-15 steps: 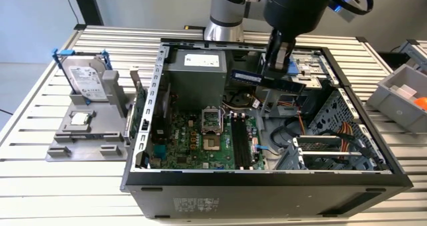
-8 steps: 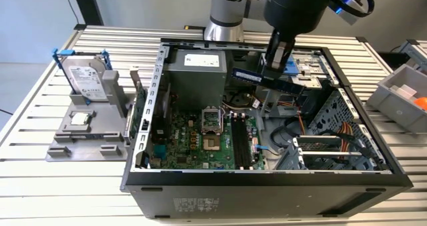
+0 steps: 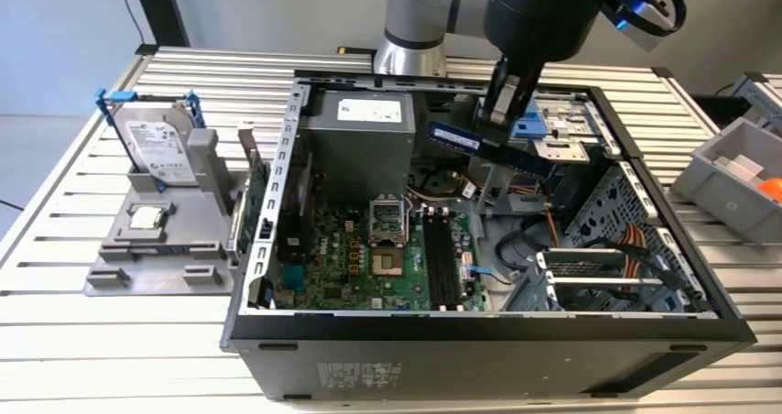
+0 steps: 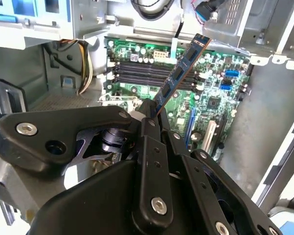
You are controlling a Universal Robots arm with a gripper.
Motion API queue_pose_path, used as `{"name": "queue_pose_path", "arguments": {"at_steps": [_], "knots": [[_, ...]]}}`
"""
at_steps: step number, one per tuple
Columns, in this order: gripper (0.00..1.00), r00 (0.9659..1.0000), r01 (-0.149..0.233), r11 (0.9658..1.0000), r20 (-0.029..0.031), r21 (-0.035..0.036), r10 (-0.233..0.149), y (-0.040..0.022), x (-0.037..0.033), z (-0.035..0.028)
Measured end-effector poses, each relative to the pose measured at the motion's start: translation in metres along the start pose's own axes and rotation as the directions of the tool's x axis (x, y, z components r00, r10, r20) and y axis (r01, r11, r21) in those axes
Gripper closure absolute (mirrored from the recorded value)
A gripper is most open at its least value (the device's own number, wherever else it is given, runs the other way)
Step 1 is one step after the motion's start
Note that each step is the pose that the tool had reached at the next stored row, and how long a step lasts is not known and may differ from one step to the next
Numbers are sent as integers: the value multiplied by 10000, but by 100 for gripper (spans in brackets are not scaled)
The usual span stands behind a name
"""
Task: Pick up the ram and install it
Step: 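Insert the ram into the slot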
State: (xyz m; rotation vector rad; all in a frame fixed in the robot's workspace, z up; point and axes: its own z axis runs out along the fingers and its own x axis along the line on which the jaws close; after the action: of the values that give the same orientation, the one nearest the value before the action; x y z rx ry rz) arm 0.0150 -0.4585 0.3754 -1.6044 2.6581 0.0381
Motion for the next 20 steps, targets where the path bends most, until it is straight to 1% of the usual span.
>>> {"name": "queue_pose_path", "arguments": {"at_steps": [3,6,8,11,15,18,20], "knots": [[100,9993,-362,9993,1,16,362,0,0,0],[100,9973,-731,9973,2,32,731,0,0,0],[100,9952,-978,9952,4,43,978,0,0,0],[100,9908,-1351,9908,6,59,1351,0,0,0],[100,9829,-1840,9829,11,80,1840,0,0,0],[100,9745,-2243,9745,15,99,2243,0,0,0],[100,9672,-2541,9671,18,111,2541,0,0,0]]}}
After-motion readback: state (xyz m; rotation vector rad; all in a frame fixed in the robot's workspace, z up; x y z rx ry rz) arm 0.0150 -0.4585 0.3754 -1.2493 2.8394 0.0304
